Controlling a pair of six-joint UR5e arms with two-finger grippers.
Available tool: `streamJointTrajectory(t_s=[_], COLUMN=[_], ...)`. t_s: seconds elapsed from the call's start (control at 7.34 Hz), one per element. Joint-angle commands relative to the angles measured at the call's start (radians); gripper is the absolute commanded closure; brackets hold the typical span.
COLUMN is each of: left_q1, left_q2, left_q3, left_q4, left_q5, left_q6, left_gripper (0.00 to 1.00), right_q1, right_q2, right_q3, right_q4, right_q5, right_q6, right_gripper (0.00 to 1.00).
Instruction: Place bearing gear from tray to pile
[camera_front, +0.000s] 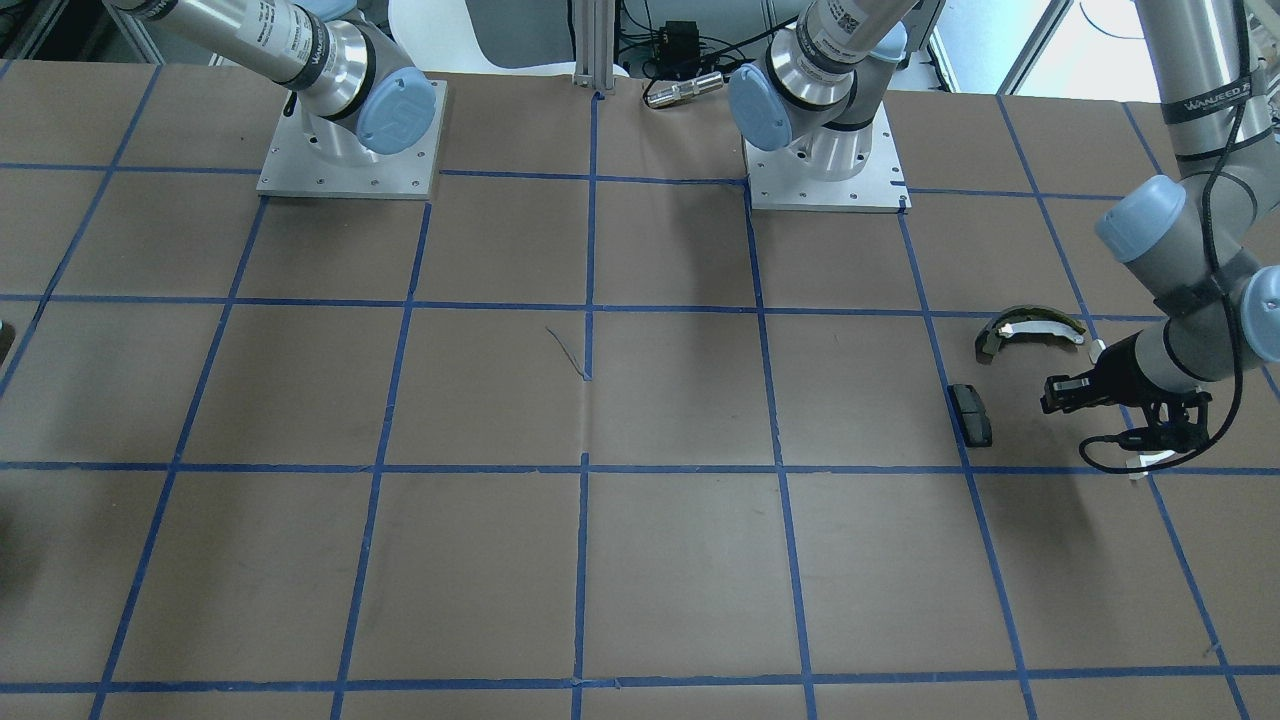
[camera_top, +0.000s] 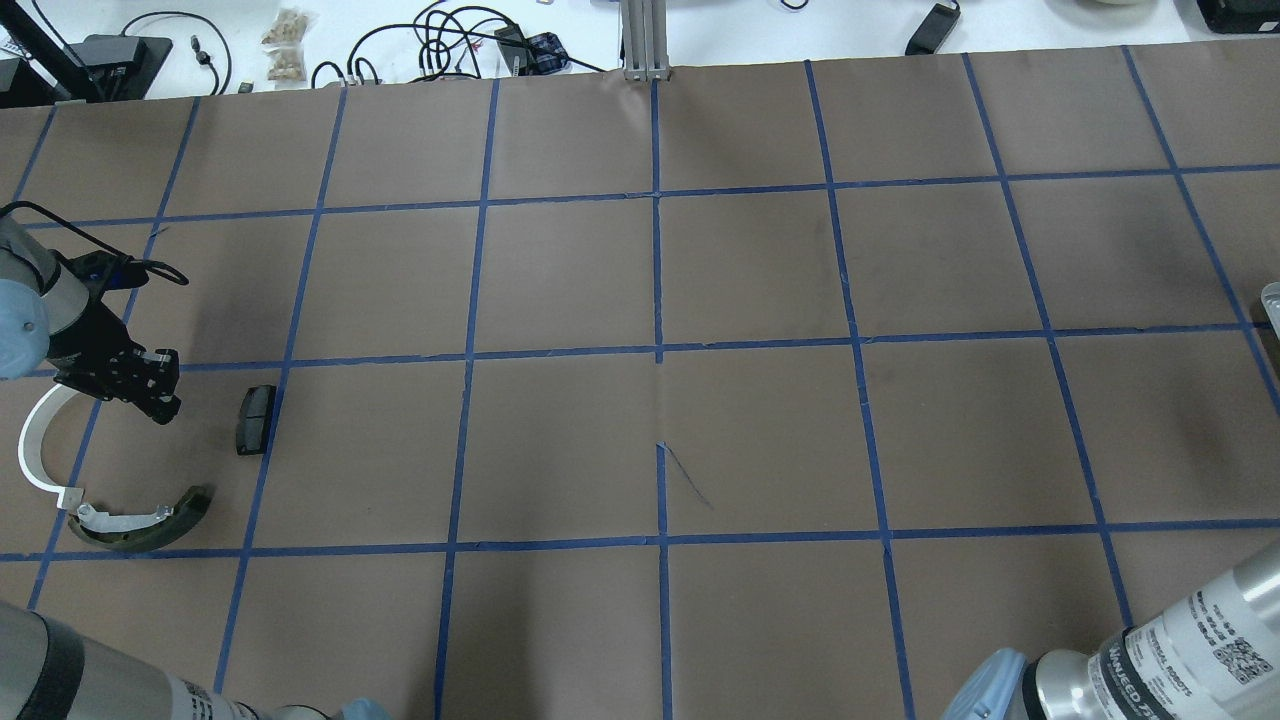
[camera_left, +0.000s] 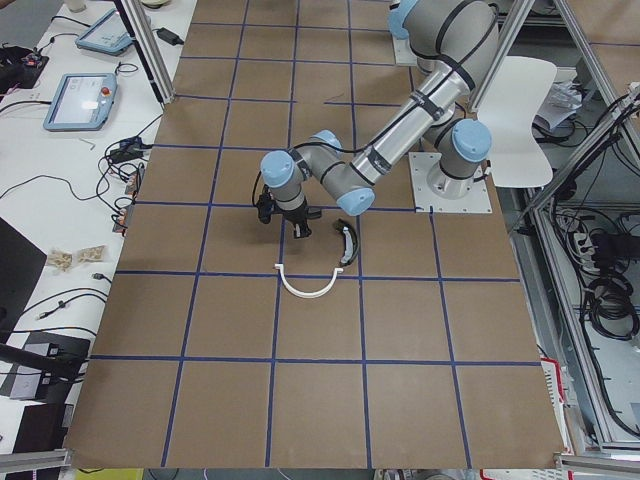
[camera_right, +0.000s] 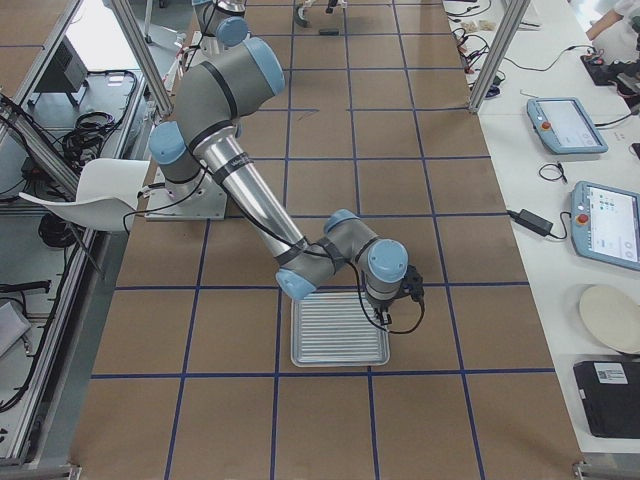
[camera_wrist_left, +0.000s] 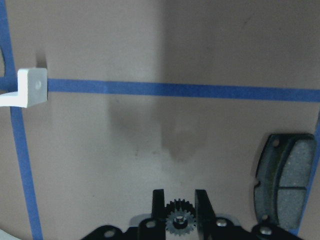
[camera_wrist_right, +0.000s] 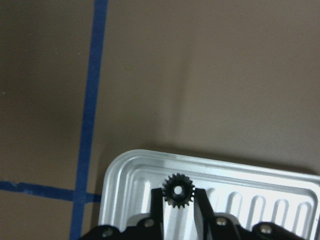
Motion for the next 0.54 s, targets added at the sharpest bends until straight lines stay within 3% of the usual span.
streamJointTrajectory(t_s=[0.0,0.14,0.41], left_q1=[0.002,0.002,0.002], left_q2=[-0.012,-0.015,-0.013], left_q3=[0.0,0.002,0.003], left_q4=[-0.003,-0.003,-0.003], left_q5=[-0.002,-0.003,-0.002], left_q6=[0.002,0.0,0.002], left_gripper=[1.0,0.88,0.42], right_q1=[0.101,0.173,0.34], right_q2=[-0.083,-0.133,-0.245], right_q3=[0.027,0.067,0.183], right_q4=[0.085,0.09,0.086], right_q5=[-0.001,-0.001,-0.001], right_q6=[0.127,0.208,0.462], right_gripper=[0.93,0.94,0.95])
